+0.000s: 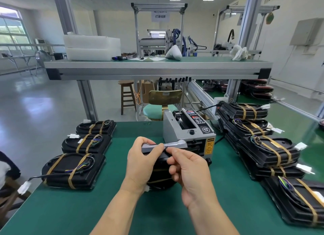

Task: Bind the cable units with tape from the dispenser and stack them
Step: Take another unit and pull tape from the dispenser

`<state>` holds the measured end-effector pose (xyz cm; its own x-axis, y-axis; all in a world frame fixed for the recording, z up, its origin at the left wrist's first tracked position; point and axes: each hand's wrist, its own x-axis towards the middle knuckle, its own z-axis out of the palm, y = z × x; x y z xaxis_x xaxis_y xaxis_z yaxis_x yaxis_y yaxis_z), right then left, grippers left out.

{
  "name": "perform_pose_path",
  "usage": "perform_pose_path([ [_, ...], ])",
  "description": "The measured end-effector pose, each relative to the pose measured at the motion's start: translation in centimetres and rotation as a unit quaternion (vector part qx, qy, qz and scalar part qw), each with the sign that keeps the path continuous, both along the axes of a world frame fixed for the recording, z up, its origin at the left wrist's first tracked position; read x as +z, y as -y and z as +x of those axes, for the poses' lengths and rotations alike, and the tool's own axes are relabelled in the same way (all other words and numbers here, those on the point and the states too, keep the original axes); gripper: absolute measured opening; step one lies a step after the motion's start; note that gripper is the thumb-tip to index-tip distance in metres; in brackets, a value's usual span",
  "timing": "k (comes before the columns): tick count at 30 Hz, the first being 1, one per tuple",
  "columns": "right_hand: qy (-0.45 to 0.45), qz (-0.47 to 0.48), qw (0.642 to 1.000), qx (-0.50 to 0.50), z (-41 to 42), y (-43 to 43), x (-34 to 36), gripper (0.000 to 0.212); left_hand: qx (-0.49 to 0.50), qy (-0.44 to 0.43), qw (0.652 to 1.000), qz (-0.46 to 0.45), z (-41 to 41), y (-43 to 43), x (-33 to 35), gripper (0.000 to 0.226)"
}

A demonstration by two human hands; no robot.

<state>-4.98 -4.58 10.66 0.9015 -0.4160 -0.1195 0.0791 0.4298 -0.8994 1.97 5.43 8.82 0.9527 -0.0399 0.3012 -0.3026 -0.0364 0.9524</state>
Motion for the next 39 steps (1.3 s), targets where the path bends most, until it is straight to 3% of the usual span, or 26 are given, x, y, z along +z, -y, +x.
perform_pose_path([
  [7, 0.002, -0.027, 1.000, 0.008, 0.0, 0.3, -0.1, 0.019, 0.008, -0.007, 1.000, -0.003, 0.1, 0.2, 0.1, 0.035],
  [17, 0.017, -0.184, 0.979, -0.086, 0.0, 1.5, -0.7, 0.019, 0.020, 0.004, 1.000, 0.013, 0.3, 0.8, -0.2, 0.045],
  [26, -0.037, 0.000, 0.982, -0.185, 1.1, 7.4, -3.2, 0.010, 0.047, -0.014, 0.999, -0.003, 1.4, 0.0, -0.5, 0.052],
  [39, -0.091, 0.000, 0.981, -0.170, 5.1, 9.0, -4.9, 0.004, -0.008, 0.023, 1.000, 0.009, 2.0, -0.8, -0.3, 0.034],
])
